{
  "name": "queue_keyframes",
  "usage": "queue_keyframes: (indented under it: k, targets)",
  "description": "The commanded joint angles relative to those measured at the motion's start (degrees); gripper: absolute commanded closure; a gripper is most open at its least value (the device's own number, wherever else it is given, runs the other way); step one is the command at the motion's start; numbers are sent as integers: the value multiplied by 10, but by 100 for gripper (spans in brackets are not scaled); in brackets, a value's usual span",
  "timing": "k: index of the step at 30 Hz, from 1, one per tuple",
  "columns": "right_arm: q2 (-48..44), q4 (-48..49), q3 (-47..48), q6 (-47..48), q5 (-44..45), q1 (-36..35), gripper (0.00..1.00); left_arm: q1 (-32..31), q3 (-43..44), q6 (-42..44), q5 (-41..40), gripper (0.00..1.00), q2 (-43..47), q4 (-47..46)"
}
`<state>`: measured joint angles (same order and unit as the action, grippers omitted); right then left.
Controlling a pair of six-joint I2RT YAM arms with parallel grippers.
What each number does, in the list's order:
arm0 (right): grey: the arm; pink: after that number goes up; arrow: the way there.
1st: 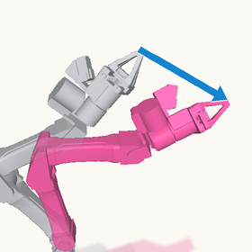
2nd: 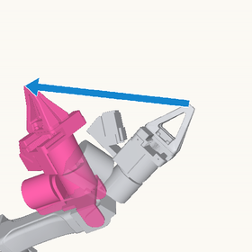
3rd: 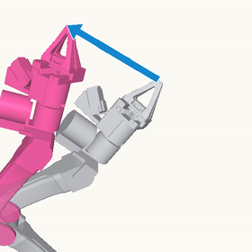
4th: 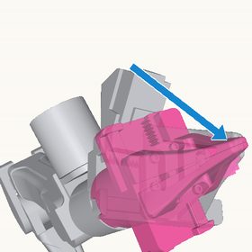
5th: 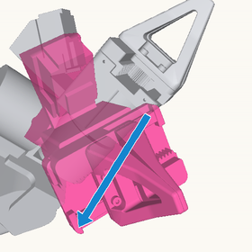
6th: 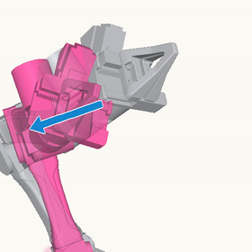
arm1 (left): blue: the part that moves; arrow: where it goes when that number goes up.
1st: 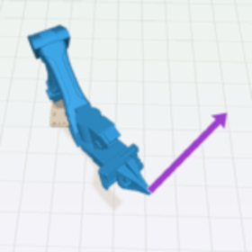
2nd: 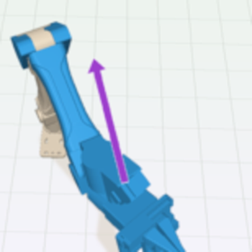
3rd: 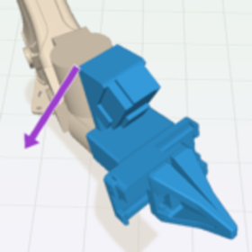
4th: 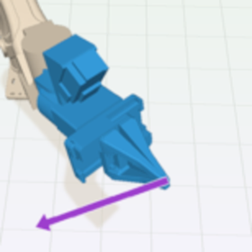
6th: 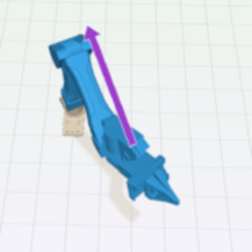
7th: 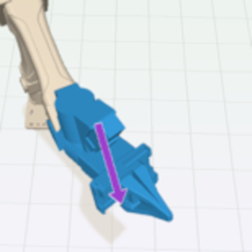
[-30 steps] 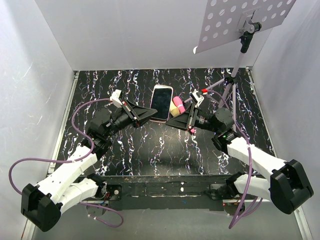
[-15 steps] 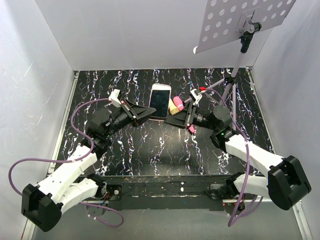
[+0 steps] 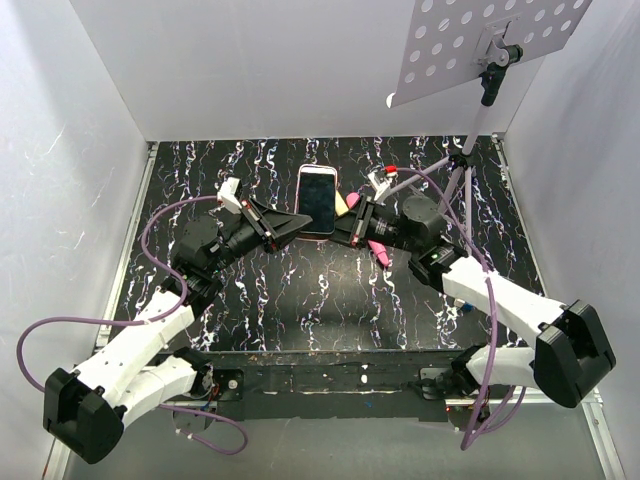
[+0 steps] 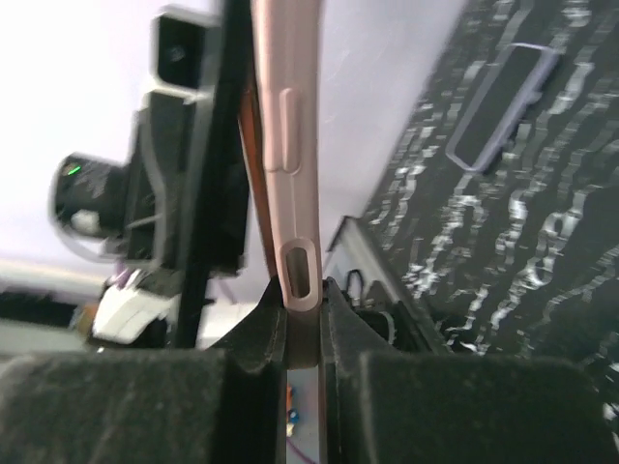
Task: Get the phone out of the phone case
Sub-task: Remove the phone case from the phone, then place the phone at the corner of the board.
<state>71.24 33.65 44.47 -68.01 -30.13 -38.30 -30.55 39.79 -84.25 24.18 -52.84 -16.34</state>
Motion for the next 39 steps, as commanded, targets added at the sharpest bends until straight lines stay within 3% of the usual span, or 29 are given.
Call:
queue_keyframes:
  k: [1, 4, 10, 15, 19, 22, 27, 32, 39]
  targets:
    - [-21, -284, 76, 143, 242, -13, 99, -11, 3, -28, 53, 100, 20, -61]
    - [-19, -336, 84, 188, 350, -13, 99, -11, -8, -50, 54, 100, 23, -86]
    - [8, -360, 97, 267, 377, -12, 99, -7, -1, -24, 26, 100, 47, -32]
    - [6, -380, 96, 286, 275, -12, 99, -5, 70, 69, -32, 100, 60, 137]
    - [-26, -390, 68, 295, 180, -18, 99, 2, 141, 146, -154, 100, 41, 309]
    - [-68, -417, 38, 300, 163, -28, 99, 24, 180, 157, -223, 100, -9, 357]
    - [-161, -467, -14, 315, 161, -32, 99, 79, 204, 126, -314, 100, -108, 309]
    - [-221, -533, -21, 334, 181, -32, 99, 126, 203, 125, -435, 100, -197, 178]
    - [-232, -589, 8, 337, 169, -32, 99, 203, 240, 23, -522, 100, -338, 125]
